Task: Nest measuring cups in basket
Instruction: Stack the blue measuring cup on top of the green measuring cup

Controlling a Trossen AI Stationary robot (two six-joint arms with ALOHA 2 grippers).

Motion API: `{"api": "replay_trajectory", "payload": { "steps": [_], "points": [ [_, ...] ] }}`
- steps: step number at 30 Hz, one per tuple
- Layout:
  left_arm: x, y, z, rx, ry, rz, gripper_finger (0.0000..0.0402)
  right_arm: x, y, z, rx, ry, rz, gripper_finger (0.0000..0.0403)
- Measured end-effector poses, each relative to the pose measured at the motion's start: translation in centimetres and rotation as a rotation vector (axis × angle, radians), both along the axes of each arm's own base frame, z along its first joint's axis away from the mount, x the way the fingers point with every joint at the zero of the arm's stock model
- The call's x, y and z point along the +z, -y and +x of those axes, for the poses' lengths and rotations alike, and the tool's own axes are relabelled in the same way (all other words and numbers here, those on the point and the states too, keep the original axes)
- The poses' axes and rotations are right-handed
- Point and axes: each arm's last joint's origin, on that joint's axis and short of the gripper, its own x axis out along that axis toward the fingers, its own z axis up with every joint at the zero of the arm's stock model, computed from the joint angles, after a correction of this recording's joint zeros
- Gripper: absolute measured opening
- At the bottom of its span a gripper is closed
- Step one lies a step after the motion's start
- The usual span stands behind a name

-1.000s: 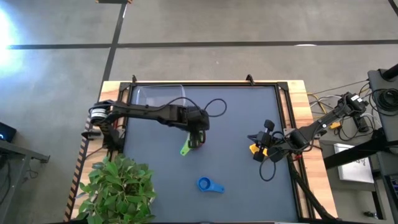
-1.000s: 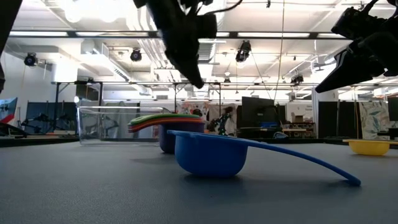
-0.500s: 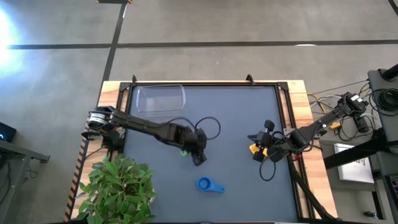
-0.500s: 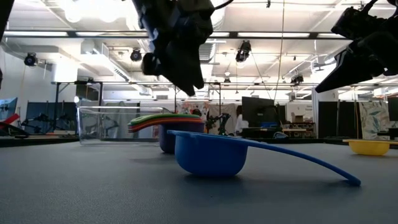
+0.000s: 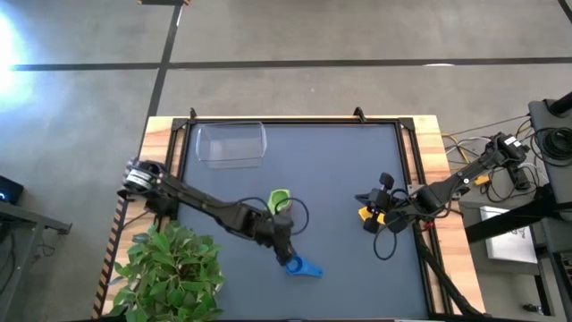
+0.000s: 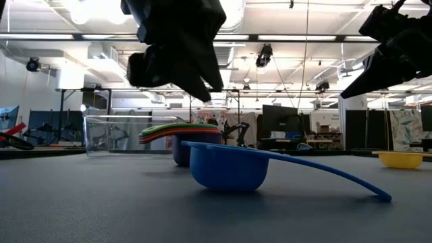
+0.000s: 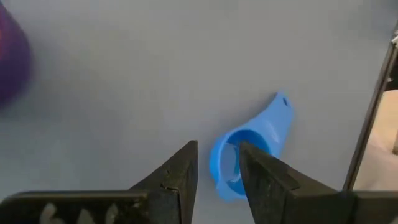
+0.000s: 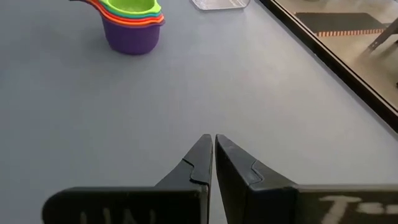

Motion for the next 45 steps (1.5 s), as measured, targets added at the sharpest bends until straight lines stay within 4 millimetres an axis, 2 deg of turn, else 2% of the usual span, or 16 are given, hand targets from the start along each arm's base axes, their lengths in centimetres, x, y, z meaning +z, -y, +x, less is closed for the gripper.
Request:
{"api": "replay_trajectory", "payload": {
  "steps": [9, 14, 29, 38, 42, 45],
  "points": [
    [-3.9, 2.9, 1.0, 0.061, -0.059, -0.201, 0.0098, 0.1, -0.1, 0.1, 0.016, 0.013, 0.029, 0.0009],
    [-4.6, 3.6, 0.9, 0.062, -0.082, -0.233, 0.0098, 0.1, -0.1, 0.1, 0.017, 0.012, 0.03, 0.0009],
    [-4.4, 3.4, 0.7, 0.002, -0.08, -0.186, 0.0098, 0.1, -0.2, 0.2, 0.017, 0.012, 0.03, 0.0009],
    [-2.4, 2.8, 0.0, -0.066, -0.063, -0.133, 0.0098, 0.1, -0.2, 0.2, 0.017, 0.013, 0.03, 0.0009],
    [-2.0, 2.7, -0.2, -0.052, -0.074, -0.125, 0.0098, 0.2, -0.2, 0.2, 0.018, 0.014, 0.031, 0.0009],
    [-2.3, 2.6, -0.8, 0.0, -0.147, -0.161, 0.0098, 0.2, -0.2, 0.2, 0.018, 0.016, 0.032, 0.0009]
  ]
}}
